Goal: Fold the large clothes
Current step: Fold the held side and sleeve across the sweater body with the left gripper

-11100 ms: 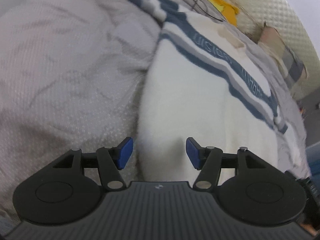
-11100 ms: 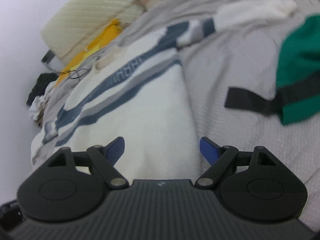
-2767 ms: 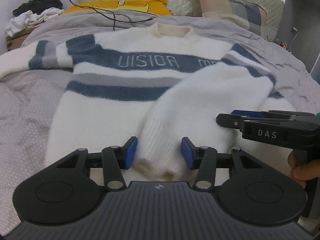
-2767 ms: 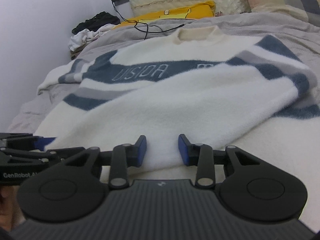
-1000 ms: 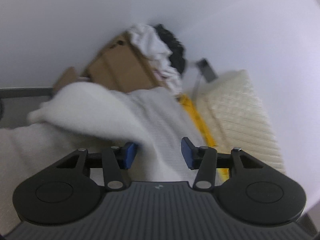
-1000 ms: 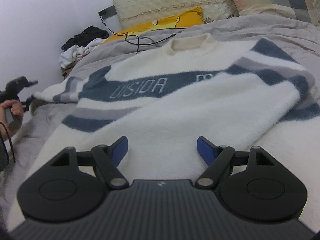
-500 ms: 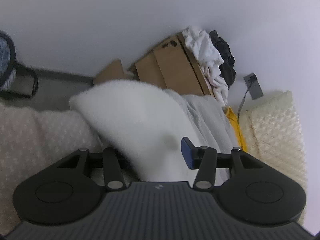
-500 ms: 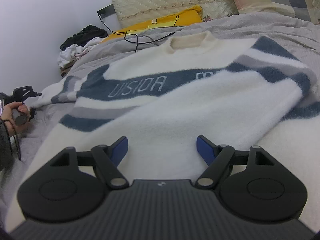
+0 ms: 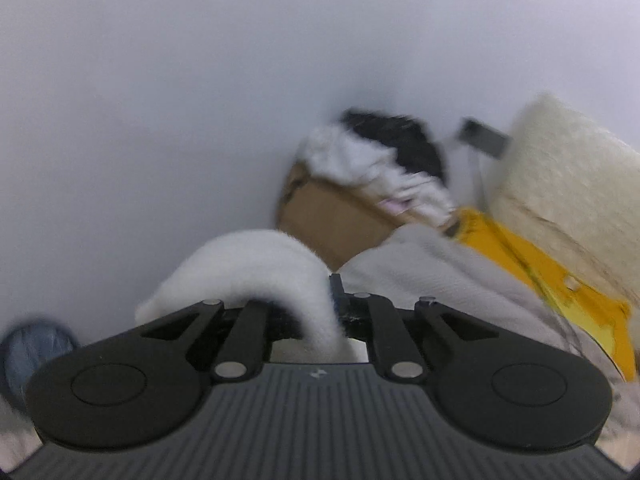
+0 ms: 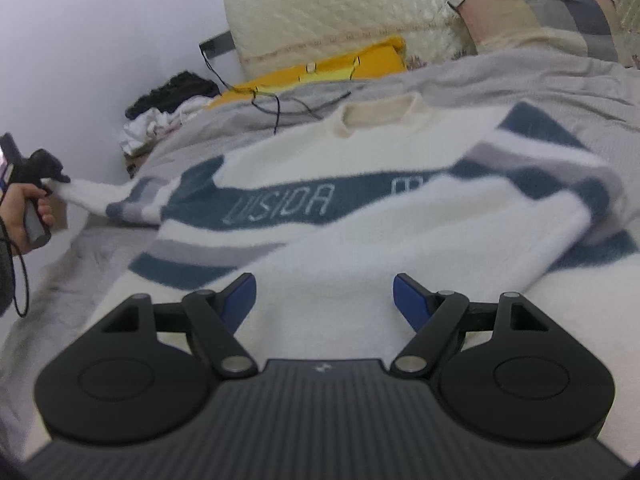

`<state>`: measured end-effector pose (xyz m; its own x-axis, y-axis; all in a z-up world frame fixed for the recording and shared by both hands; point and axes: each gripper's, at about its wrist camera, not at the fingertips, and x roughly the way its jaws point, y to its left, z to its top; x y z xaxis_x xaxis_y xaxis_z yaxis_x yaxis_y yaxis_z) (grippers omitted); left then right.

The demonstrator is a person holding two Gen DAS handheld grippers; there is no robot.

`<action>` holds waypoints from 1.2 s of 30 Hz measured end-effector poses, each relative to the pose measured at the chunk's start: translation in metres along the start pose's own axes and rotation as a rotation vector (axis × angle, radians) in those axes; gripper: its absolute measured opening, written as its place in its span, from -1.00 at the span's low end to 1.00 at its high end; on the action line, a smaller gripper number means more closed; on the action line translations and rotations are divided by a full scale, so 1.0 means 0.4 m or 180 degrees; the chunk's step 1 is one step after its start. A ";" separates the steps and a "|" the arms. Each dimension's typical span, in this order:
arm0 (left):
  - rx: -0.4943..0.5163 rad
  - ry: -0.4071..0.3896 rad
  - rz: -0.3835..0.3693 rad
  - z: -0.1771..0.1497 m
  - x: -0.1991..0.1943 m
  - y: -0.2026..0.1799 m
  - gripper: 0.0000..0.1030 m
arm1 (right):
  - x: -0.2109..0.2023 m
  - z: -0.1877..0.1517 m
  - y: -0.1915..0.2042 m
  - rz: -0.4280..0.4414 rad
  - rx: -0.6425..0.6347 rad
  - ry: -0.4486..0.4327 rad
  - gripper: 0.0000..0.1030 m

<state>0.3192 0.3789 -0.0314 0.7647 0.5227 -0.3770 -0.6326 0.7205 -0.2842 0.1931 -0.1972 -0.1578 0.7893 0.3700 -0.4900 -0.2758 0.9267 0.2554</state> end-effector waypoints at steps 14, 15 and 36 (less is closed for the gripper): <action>0.1777 -0.0657 -0.0882 0.082 -0.453 -0.475 -0.80 | -0.215 0.051 -0.056 0.0062 0.0225 -0.0578 0.50; 0.1869 -0.0666 -0.0952 0.071 -0.487 -0.510 -0.80 | -0.230 0.052 -0.062 0.0065 0.0254 -0.0606 0.50; 0.3082 0.0215 -0.2493 -0.728 -0.903 -0.929 -0.79 | -0.448 0.048 -0.297 -0.0124 0.1075 -0.1106 0.55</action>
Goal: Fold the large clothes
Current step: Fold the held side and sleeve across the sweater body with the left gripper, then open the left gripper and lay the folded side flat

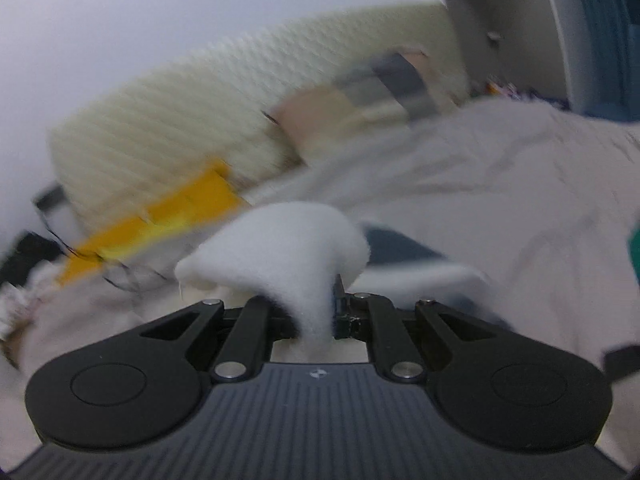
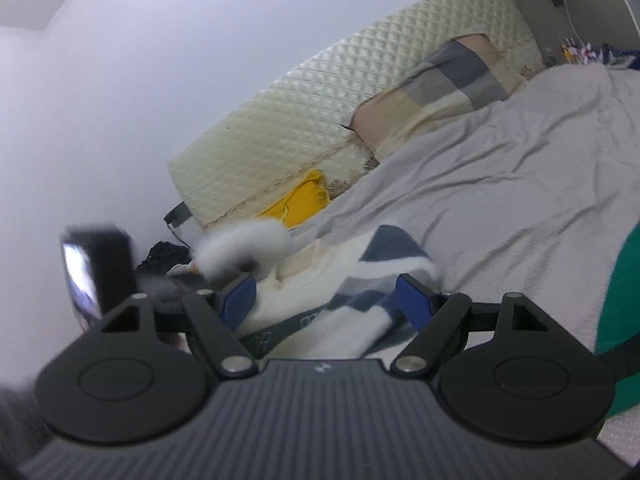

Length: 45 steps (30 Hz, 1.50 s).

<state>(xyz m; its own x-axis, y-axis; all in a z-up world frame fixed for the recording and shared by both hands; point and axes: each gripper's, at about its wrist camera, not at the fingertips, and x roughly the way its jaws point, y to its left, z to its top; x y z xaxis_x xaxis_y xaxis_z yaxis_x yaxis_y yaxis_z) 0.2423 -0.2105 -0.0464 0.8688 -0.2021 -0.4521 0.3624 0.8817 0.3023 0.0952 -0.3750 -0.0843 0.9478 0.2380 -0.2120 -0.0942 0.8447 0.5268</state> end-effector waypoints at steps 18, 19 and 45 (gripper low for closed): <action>-0.0579 0.0396 -0.0497 -0.180 -0.040 -0.032 0.27 | 0.044 -0.017 -0.076 -0.0149 0.0086 0.0145 0.55; -0.0616 0.0408 -0.0546 -0.173 -0.068 -0.022 0.27 | 0.042 -0.018 -0.073 -0.0158 0.0061 0.0129 0.55; -0.1217 0.0421 -0.0100 -0.341 -0.336 0.279 0.29 | 0.222 -0.153 0.163 -0.0384 -0.1130 0.0687 0.52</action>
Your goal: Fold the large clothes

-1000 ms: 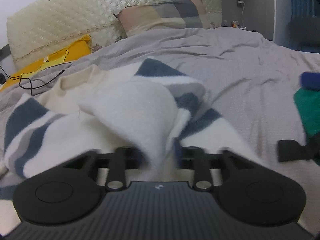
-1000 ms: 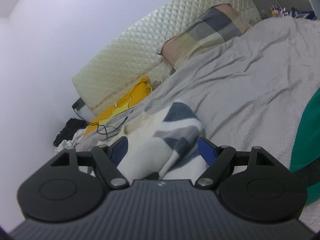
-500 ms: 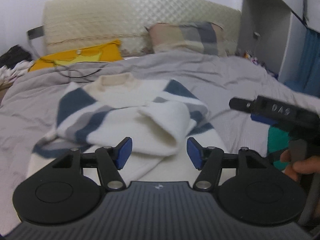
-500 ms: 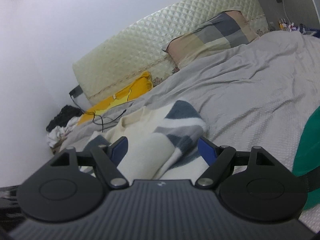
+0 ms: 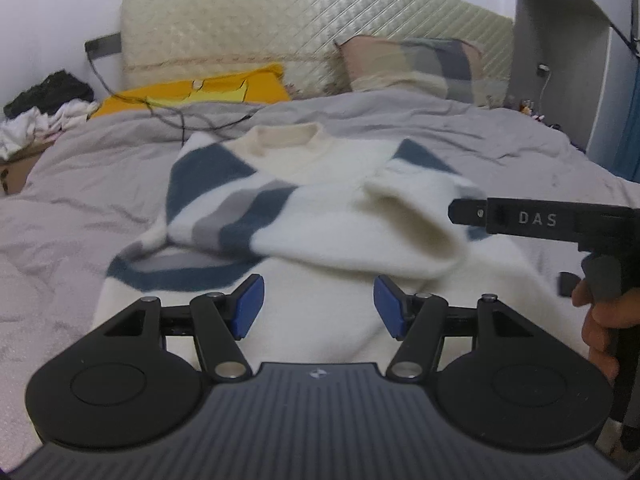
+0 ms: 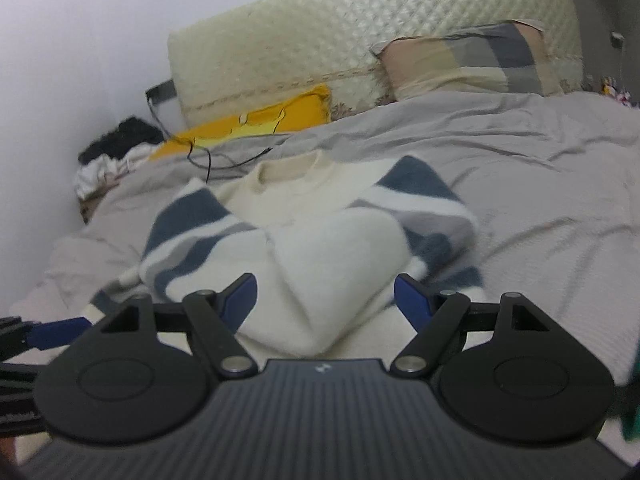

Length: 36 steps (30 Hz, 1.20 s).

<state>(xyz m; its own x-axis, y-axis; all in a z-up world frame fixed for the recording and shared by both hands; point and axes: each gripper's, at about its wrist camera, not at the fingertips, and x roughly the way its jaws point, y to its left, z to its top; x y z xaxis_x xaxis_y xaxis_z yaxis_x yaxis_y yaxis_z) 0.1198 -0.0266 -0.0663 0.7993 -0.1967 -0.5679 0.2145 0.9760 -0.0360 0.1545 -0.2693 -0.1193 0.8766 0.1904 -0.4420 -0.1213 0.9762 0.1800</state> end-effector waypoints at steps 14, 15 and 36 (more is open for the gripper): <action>-0.0270 0.0144 0.0171 -0.034 0.157 0.154 0.29 | 0.198 -0.037 0.049 -0.0547 -0.0958 0.0006 -0.20; -0.0291 0.0136 0.0184 -0.034 0.158 0.158 0.29 | 0.197 -0.032 0.038 -0.0625 -0.0910 -0.0030 -0.22; -0.1452 0.0156 0.0462 0.020 0.026 0.346 0.29 | 0.033 -0.027 -0.229 -0.0715 0.1203 0.0434 -0.14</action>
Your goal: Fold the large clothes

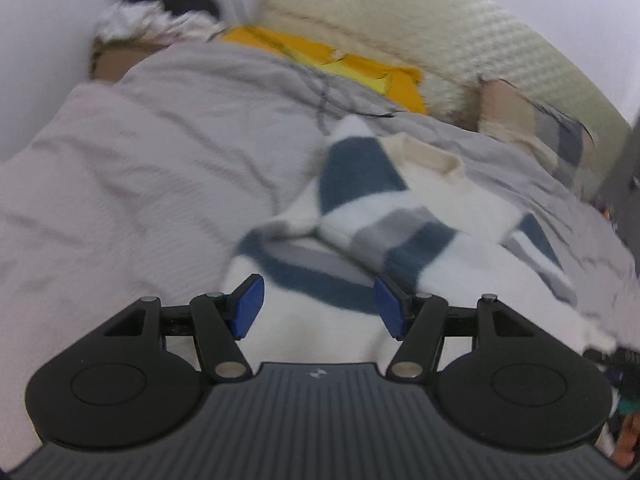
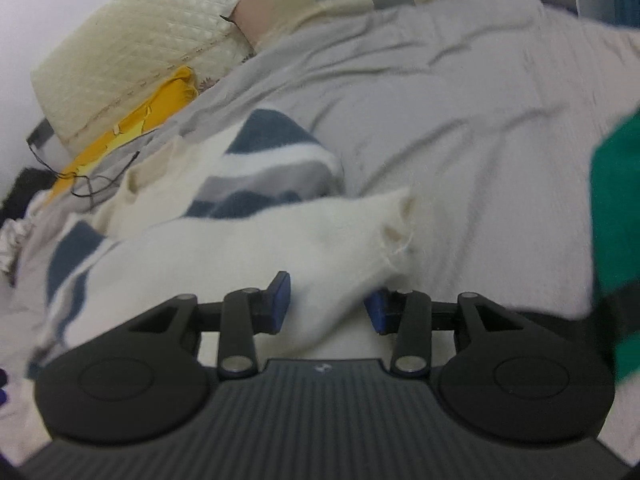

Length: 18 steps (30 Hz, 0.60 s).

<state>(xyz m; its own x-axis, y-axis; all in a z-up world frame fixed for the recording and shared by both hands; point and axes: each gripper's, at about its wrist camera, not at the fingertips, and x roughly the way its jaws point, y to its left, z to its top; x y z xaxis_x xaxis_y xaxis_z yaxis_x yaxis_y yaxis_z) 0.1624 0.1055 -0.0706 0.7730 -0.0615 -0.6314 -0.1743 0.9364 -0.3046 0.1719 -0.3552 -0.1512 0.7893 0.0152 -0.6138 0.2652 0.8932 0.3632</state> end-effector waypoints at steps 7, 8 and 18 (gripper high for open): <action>-0.0695 0.0263 0.0128 -0.015 -0.031 0.120 0.28 | -0.067 0.004 -0.078 0.0157 0.0392 0.0179 0.28; -0.0767 0.0269 0.0201 -0.020 -0.033 0.137 0.29 | -0.065 -0.001 -0.091 0.0200 0.0469 0.0276 0.28; -0.1578 0.0893 -0.0279 -0.122 -0.013 0.241 0.26 | -0.056 -0.091 -0.142 0.0580 0.0988 0.0897 0.40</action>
<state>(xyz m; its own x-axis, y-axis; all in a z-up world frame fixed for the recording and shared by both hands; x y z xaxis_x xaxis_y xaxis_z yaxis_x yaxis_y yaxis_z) 0.1120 0.1795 -0.1316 0.6179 -0.2843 -0.7331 -0.4342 0.6539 -0.6195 0.1190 -0.3897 -0.1836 0.6685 0.3198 -0.6715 0.3232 0.6883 0.6495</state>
